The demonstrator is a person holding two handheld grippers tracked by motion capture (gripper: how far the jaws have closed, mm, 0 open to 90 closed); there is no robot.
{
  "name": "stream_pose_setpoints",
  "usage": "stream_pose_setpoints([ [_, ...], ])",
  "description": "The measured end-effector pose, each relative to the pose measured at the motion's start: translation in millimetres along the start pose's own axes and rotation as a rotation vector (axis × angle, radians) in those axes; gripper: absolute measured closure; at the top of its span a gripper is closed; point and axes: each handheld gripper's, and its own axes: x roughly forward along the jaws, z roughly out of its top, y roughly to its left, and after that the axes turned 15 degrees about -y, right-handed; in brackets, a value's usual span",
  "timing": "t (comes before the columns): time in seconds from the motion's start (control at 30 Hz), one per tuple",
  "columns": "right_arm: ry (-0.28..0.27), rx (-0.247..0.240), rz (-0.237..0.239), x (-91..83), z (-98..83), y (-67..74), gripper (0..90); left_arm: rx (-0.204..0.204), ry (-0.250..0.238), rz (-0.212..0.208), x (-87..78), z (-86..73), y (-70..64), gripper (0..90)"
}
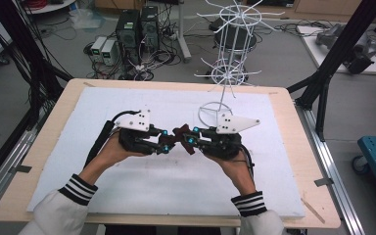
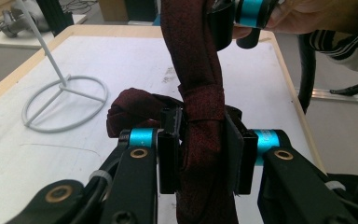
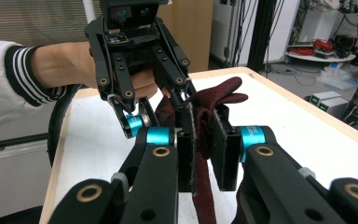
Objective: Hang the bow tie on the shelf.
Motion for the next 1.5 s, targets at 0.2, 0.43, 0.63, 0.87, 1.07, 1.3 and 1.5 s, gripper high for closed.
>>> stream_pose_setpoints([
  [0.2,0.008,-0.008,-0.009,0.5,0.4,1.1,82.9,-0.018,0.003,0.01,0.7,-1.1,1.4,67.4],
  [0.43,-0.015,-0.016,-0.03,-4.7,2.9,0.8,83.0,0.024,-0.003,0.176,-0.9,-4.3,6.7,11.8],
  [0.63,-0.022,-0.006,-0.07,-12.4,4.5,-2.2,83.0,-0.04,-0.125,0.196,-11.1,-8.1,8.4,10.1],
  [0.87,-0.035,-0.011,-0.101,-18.9,6.4,-3.5,83.0,-0.035,-0.123,0.242,-17.6,-11.0,5.7,1.7],
  [1.07,-0.057,-0.015,-0.138,-28.7,8.5,-6.2,83.0,-0.02,-0.139,0.267,-27.3,-13.3,3.4,1.7],
  [1.3,-0.075,-0.018,-0.185,-43.7,9.7,-11.1,83.0,0.026,-0.16,0.329,-40.8,-12.5,-5.6,1.7],
  [1.5,-0.085,-0.021,-0.232,-57.0,11.8,-15.6,82.9,0.024,-0.173,0.379,-60.0,-25.6,-10.7,1.7],
])
